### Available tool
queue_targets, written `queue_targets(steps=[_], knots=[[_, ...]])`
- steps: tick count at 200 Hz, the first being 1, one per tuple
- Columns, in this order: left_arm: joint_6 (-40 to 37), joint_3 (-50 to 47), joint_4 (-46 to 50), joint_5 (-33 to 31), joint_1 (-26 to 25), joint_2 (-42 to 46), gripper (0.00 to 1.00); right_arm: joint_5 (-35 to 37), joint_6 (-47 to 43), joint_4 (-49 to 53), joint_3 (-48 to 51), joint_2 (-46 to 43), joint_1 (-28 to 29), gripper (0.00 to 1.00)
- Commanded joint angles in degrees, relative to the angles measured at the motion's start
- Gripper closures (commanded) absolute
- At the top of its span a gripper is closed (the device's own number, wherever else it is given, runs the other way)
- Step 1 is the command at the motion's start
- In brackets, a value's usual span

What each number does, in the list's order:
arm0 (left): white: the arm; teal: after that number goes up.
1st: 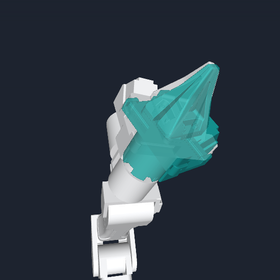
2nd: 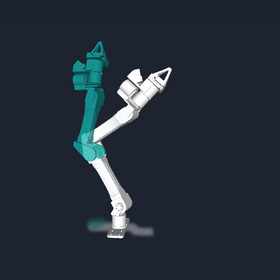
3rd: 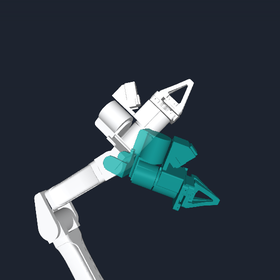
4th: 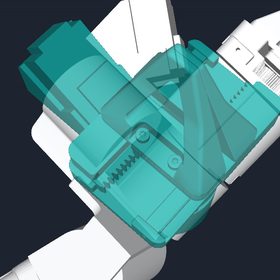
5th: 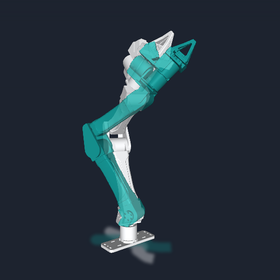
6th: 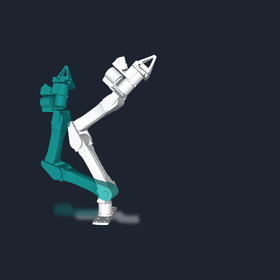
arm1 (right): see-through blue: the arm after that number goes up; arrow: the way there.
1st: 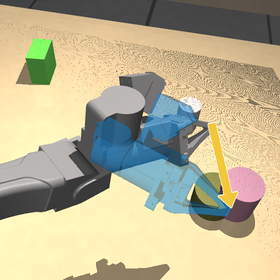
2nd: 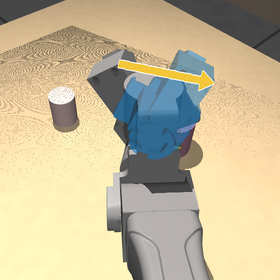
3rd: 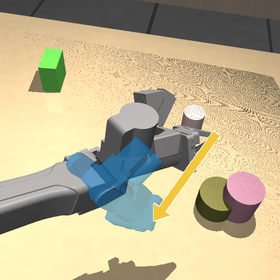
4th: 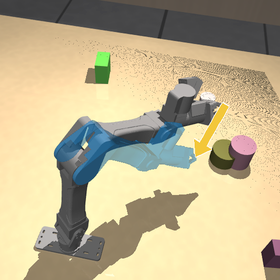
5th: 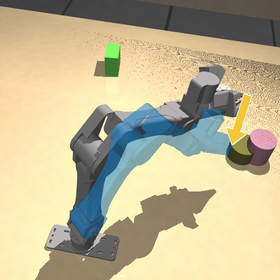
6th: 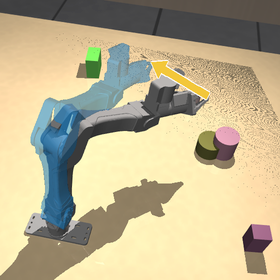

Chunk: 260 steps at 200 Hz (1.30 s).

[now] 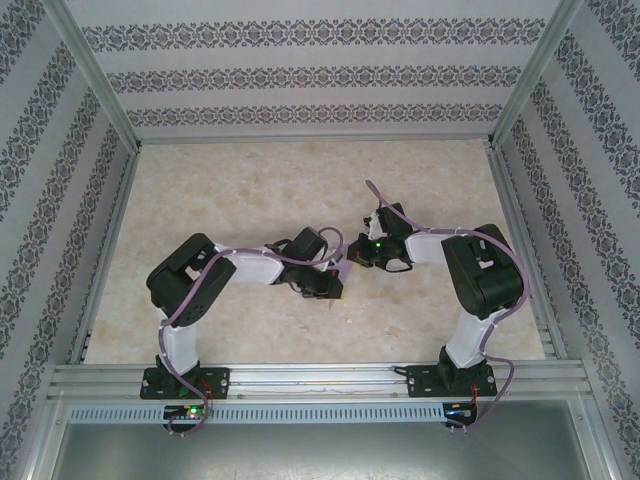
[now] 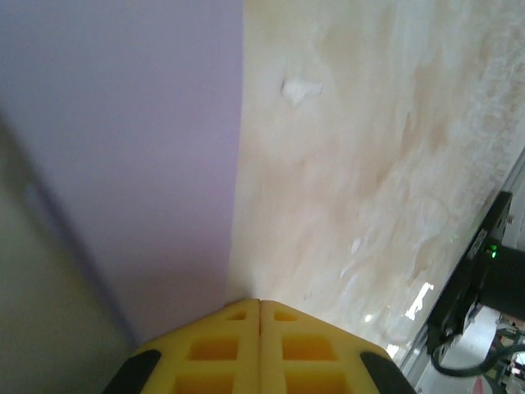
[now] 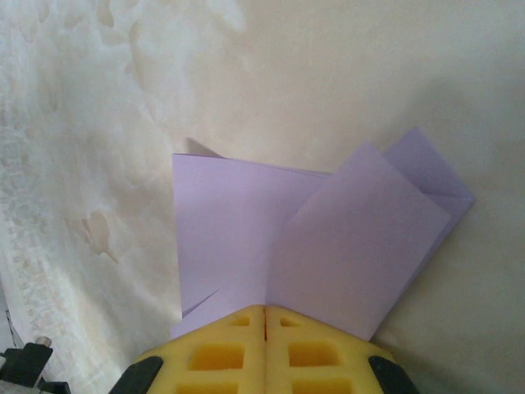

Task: Fold a paper plane with a square sheet of paper (fold left side to right side)

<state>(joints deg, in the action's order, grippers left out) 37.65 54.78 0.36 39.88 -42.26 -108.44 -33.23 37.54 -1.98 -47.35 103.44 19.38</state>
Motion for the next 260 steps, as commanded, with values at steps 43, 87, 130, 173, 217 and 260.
queue_targets(steps=[43,87,130,173,217,260], knots=[[-1.3,-9.0,0.3,2.0,0.1,7.0,0.95,6.3,-2.8,7.7,-2.4,4.3,0.0,1.00],[-4.1,-9.8,2.6,0.6,0.5,12.5,0.93,5.4,-4.7,10.2,-6.2,0.3,0.0,0.97],[-6.4,-12.5,1.2,-7.1,4.0,22.3,0.87,12.8,-8.1,18.6,-11.5,-7.4,1.0,0.70],[-10.0,-14.3,1.2,-24.0,7.1,32.6,0.66,29.4,-8.5,27.8,-12.4,-13.4,7.1,0.44],[-13.0,-15.7,1.3,-35.7,10.2,39.4,0.45,38.7,-5.7,31.0,-12.3,-12.1,15.8,0.35],[-13.2,-18.3,0.2,-37.2,12.9,43.4,0.40,39.8,-4.3,31.3,-14.0,-6.3,18.7,0.35]])
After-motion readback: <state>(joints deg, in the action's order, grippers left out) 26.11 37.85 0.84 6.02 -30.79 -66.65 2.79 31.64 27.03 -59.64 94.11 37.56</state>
